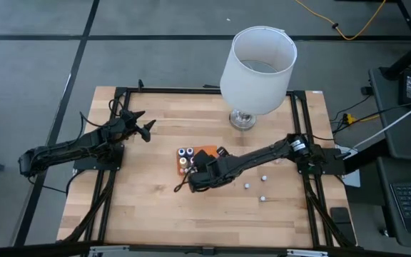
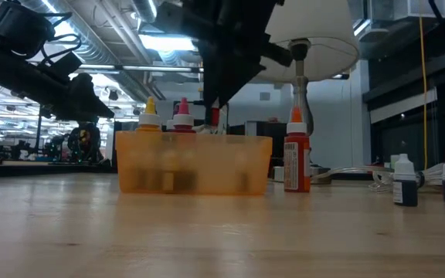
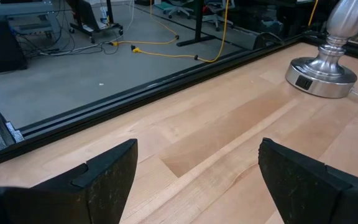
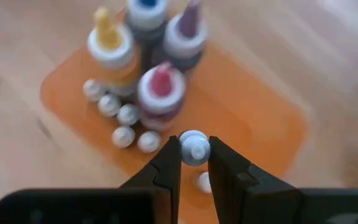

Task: Pick & Place food coloring
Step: Put the small orange food coloring bottle into the orange bin

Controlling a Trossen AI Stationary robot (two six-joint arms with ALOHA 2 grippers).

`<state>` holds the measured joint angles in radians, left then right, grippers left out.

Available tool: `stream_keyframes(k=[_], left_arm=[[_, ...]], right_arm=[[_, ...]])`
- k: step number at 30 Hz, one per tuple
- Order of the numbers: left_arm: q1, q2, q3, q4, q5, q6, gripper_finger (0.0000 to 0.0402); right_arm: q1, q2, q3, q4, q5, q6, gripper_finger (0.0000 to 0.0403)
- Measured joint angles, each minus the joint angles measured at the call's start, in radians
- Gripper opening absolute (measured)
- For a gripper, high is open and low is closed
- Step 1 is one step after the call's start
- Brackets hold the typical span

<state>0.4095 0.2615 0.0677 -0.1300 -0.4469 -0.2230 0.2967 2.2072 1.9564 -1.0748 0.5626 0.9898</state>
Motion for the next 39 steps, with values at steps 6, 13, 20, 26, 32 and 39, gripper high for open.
stream_keyframes(k=[6, 13, 20, 26, 32, 39], left_arm=[[0.0, 0.0, 0.0, 0.0, 0.0, 0.0, 0.0324], [0.0, 0.0, 0.0, 0.0, 0.0, 0.0, 0.0323], [0.0, 0.0, 0.0, 0.0, 0.0, 0.0, 0.0322], [0.0, 0.0, 0.0, 0.0, 0.0, 0.0, 0.0323], [0.0, 0.0, 0.0, 0.0, 0.0, 0.0, 0.0324], [0.0, 0.0, 0.0, 0.0, 0.0, 0.0, 0.0323]], right_arm=[[0.011, 0.037, 0.0, 0.019, -0.015, -0.004, 0.0069], [0.013, 0.063, 0.0, 0.021, -0.015, -0.004, 0.0065], [0.014, 0.082, 0.0, 0.032, -0.04, -0.029, 0.007], [0.016, 0.09, 0.0, 0.064, -0.042, -0.076, 0.0068], [0.014, 0.107, 0.0, 0.067, -0.048, -0.08, 0.007], [0.015, 0.116, 0.001, 0.074, -0.036, -0.082, 0.007]])
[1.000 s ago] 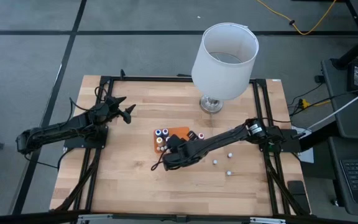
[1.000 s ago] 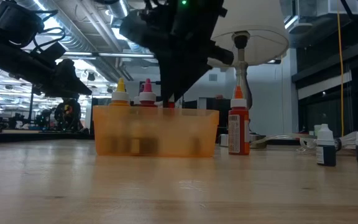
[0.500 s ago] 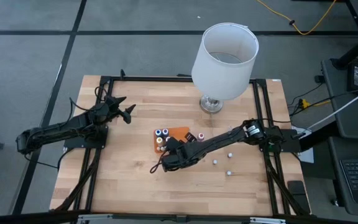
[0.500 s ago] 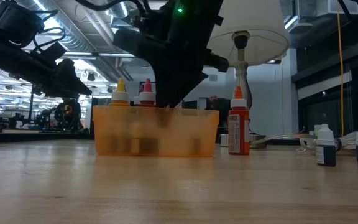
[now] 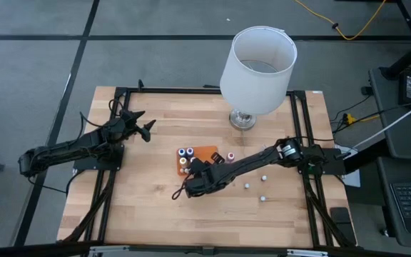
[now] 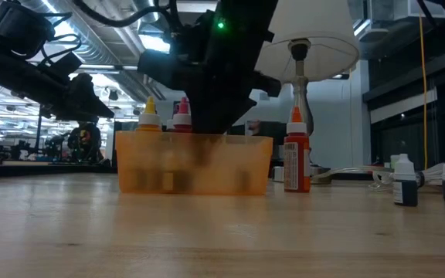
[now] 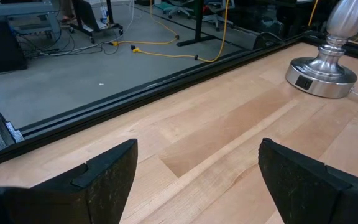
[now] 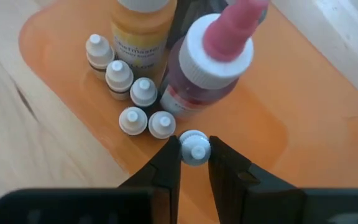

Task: Pick & Place food coloring
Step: Put the small orange food coloring bottle into the orange bin

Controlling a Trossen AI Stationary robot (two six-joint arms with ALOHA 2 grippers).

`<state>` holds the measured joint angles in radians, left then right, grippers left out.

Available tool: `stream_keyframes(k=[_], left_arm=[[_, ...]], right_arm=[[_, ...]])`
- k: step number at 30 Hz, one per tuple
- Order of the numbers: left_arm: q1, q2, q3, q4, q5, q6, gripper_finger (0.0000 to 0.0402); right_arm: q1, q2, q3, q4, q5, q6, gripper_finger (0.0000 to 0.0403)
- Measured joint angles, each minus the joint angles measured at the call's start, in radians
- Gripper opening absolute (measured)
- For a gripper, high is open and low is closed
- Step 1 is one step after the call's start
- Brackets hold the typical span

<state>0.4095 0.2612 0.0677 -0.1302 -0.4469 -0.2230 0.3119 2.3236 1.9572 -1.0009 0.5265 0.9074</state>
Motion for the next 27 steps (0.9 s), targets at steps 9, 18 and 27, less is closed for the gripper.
stream_keyframes(k=[9, 18, 27], left_arm=[[0.0, 0.0, 0.0, 0.0, 0.0, 0.0, 0.0323], [0.0, 0.0, 0.0, 0.0, 0.0, 0.0, 0.0323], [0.0, 0.0, 0.0, 0.0, 0.0, 0.0, 0.0323]], right_arm=[[-0.001, 0.003, 0.0, 0.001, -0.001, -0.026, 0.007], [-0.007, 0.004, 0.0, -0.006, -0.007, -0.048, 0.0071], [-0.009, 0.004, 0.0, -0.003, -0.033, -0.082, 0.0105]])
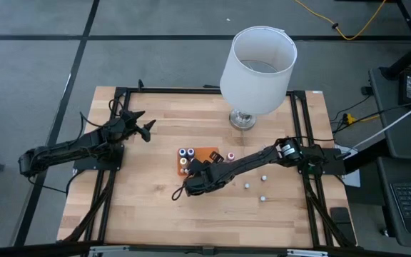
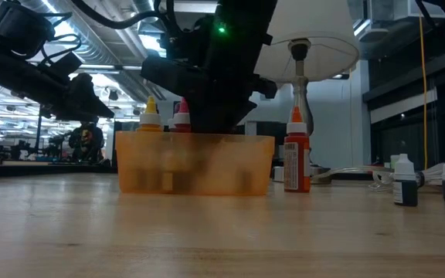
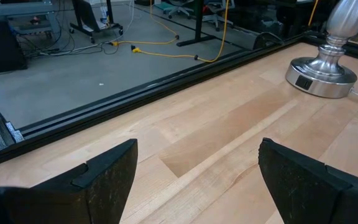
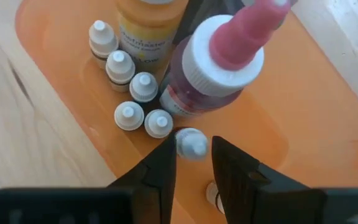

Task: Pick & Place food coloring
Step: Put the small orange food coloring bottle into the orange bin, then put the left small red food coloring bottle into the orange bin

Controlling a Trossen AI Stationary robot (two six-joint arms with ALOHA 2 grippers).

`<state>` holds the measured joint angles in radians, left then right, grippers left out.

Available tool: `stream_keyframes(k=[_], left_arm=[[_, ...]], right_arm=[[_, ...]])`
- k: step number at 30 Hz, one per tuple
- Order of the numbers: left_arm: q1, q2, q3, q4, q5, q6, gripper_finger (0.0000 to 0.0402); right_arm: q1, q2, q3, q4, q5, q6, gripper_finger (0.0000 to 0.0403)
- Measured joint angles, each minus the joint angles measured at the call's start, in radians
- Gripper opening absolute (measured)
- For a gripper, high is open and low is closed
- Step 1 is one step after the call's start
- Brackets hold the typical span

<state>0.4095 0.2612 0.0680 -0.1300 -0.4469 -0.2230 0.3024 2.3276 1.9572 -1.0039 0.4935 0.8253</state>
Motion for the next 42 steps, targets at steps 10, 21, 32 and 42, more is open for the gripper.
stream_keyframes(k=[10, 21, 32, 42], left_arm=[[0.0, 0.0, 0.0, 0.0, 0.0, 0.0, 0.0323], [0.0, 0.0, 0.0, 0.0, 0.0, 0.0, 0.0324], [0.0, 0.0, 0.0, 0.0, 0.0, 0.0, 0.0323], [0.0, 0.0, 0.0, 0.0, 0.0, 0.0, 0.0322]], right_arm=[[-0.017, 0.0, 0.0, 0.003, -0.026, -0.018, 0.0104], [-0.018, -0.063, -0.003, -0.088, -0.001, -0.052, 0.0106], [0.04, -0.203, -0.002, -0.141, -0.002, 0.006, 0.0146], [0.138, -0.239, -0.001, -0.292, -0.146, 0.363, 0.022]])
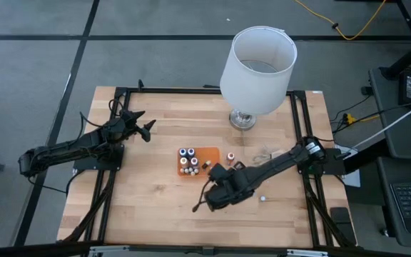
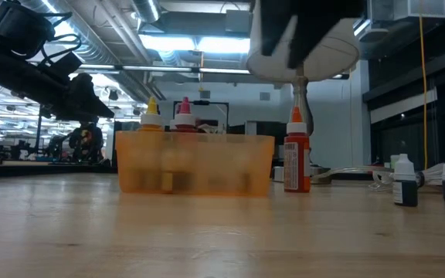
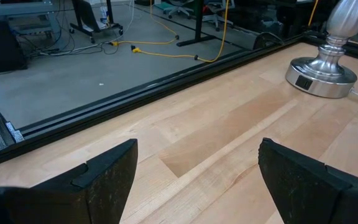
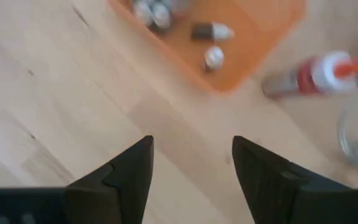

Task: Pick & Place food coloring
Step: Put the left small red food coloring bottle into the orange bin

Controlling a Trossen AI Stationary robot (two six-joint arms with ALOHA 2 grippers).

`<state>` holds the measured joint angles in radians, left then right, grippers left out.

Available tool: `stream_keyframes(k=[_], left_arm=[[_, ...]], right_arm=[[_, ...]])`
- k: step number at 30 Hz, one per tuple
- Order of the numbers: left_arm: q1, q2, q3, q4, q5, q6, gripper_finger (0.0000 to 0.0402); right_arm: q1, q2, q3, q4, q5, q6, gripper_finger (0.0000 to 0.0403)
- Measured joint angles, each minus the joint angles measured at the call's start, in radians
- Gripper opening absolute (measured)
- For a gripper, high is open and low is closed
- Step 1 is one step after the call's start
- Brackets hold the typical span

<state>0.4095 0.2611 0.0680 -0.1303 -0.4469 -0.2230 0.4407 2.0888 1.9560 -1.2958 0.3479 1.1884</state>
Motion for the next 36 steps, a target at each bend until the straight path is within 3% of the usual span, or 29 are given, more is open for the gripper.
stream_keyframes(k=[8, 11, 26, 36], left_arm=[[0.0, 0.0, 0.0, 0.0, 0.0, 0.0, 0.0323], [0.0, 0.0, 0.0, 0.0, 0.0, 0.0, 0.0322], [0.0, 0.0, 0.0, 0.0, 0.0, 0.0, 0.0323], [0.0, 0.0, 0.0, 0.0, 0.0, 0.0, 0.0322]], right_arm=[[0.03, 0.0, -0.003, -0.128, -0.017, 0.197, 0.0213], [0.029, -0.013, -0.052, -0.118, -0.073, 0.231, 0.0212], [0.028, -0.155, -0.412, 0.027, -0.181, 0.36, 0.0219], [0.037, -0.156, -0.574, 0.214, -0.229, 0.39, 0.0221]])
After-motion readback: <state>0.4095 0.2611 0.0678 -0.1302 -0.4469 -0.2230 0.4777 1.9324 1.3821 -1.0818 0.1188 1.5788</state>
